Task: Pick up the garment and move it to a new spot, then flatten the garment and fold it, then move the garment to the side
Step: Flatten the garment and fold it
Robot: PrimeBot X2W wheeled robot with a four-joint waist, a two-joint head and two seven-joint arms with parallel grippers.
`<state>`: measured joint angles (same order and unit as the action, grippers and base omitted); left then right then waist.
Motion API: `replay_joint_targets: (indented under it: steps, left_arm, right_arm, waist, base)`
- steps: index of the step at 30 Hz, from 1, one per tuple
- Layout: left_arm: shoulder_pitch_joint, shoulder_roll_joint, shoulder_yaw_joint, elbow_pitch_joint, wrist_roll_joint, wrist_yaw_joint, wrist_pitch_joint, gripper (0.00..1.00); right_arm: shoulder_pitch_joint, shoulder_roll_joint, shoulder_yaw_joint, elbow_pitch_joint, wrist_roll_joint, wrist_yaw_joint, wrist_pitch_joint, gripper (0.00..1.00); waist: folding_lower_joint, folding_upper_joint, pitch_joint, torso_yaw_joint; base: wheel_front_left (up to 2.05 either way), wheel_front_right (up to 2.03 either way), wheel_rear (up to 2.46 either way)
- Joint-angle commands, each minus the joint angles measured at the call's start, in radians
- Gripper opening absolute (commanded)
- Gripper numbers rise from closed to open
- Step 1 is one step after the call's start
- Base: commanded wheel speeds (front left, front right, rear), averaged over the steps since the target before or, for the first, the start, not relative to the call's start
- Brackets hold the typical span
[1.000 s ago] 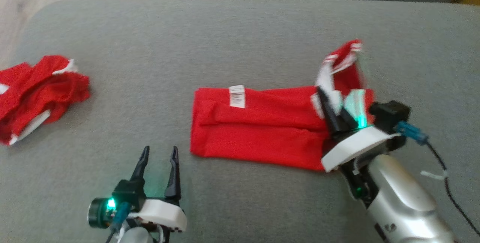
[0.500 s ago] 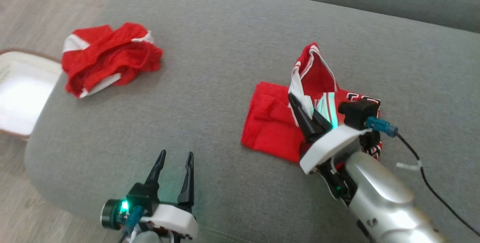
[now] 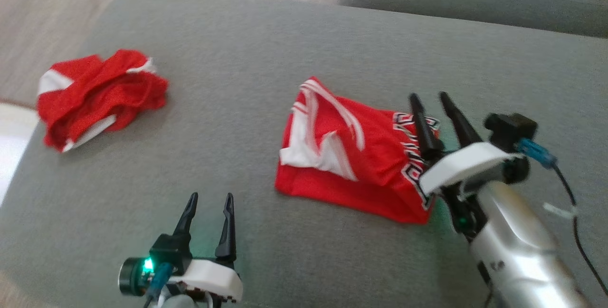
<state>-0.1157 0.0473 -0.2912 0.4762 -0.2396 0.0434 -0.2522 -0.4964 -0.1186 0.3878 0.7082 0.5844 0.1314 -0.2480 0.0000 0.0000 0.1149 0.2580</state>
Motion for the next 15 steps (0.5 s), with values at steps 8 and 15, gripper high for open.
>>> replay_joint_targets:
  steps: [8, 15]
  left_arm:
    - [-0.047, 0.003, 0.082, -0.025, 0.03, 0.003, -0.01, 1.0]
    - [-0.02, 0.003, 0.132, -0.016, 0.054, 0.0, -0.01, 1.0]
  right_arm:
    - [0.114, 0.013, -0.164, -0.052, -0.158, -0.001, -0.014, 1.0]
    - [0.2, 0.043, -0.276, -0.069, -0.265, -0.001, -0.014, 1.0]
  waist:
    - [0.0, 0.0, -0.035, -0.154]
    - [0.0, 0.0, -0.067, -0.226]
  base:
    - [0.0, 0.0, 0.0]
    - [0.0, 0.0, 0.0]
